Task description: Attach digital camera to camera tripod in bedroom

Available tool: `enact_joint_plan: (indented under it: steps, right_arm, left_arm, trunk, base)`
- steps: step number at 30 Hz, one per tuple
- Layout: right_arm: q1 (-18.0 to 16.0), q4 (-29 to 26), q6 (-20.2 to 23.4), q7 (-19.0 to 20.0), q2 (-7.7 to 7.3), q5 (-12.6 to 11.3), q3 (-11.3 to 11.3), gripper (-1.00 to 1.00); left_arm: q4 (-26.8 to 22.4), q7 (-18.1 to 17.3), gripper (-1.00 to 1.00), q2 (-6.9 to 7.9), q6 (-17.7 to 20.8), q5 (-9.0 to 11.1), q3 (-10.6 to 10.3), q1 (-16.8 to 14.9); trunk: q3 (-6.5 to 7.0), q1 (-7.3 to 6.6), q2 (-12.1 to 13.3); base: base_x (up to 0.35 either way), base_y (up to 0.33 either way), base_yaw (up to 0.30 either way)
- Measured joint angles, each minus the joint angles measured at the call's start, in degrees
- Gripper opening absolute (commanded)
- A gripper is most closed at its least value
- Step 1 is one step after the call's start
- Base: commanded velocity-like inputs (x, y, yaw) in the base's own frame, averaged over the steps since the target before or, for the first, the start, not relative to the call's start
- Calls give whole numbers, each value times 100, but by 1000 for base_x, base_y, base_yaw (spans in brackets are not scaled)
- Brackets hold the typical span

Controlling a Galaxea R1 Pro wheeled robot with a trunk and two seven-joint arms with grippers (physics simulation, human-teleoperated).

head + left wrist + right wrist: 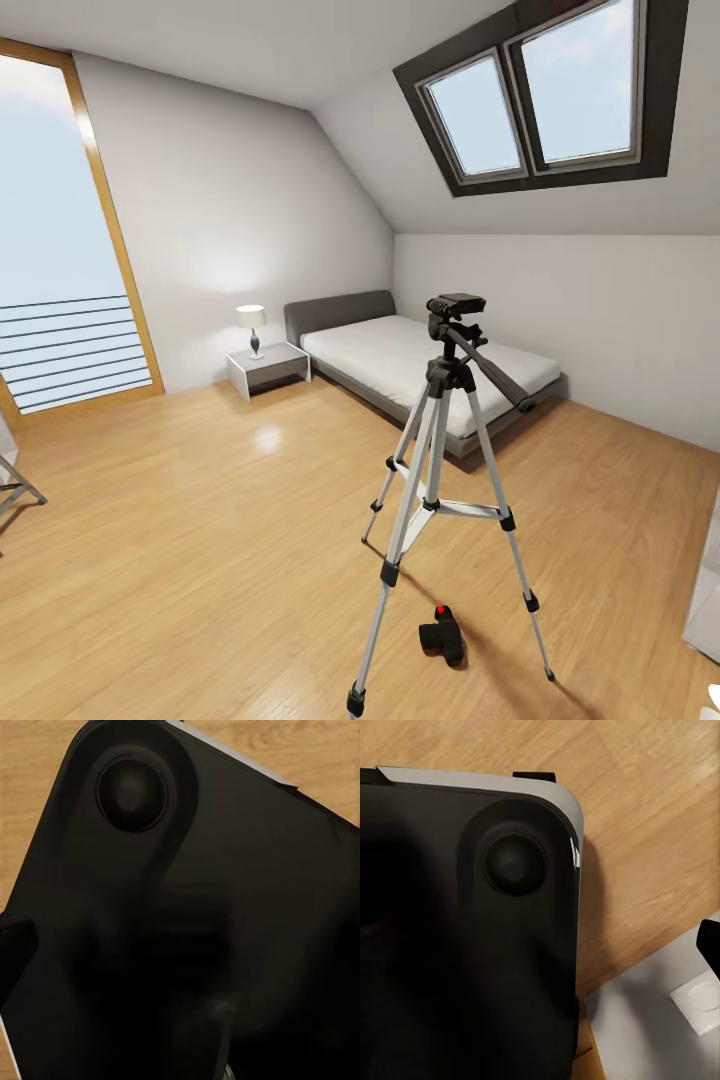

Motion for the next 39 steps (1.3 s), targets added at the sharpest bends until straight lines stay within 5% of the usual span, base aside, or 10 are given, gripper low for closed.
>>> enact_joint_plan:
  steps: [10,17,23,30,39]
  right_arm:
    - [0,-10,-32,-15,-19,2,-7,100]
    - [0,-109,-45,-1,-218,27,-10,100]
    - [-2,-681,-31,74,-297,141,238,100]
    - [-4,-2962,722,115,-332,191,400,100]
    - [-4,-6422,3434,117,-295,61,98,100]
  left_arm:
    - [0,-1,100,0,0,1,4,0]
    - [0,-1,100,0,0,2,11,0]
    - [0,-1,100,0,0,1,11,0]
    - [1,-1,100,0,0,0,7,0]
    - [1,-1,100,0,0,1,5,0]
  trunk:
    - [0,0,0]
    - [0,0,0]
    - [0,0,0]
    - [1,0,0]
    - [1,0,0]
  base:
    - [0,0,0]
    - [0,0,0]
    - [0,0,0]
    - [0,0,0]
    - [0,0,0]
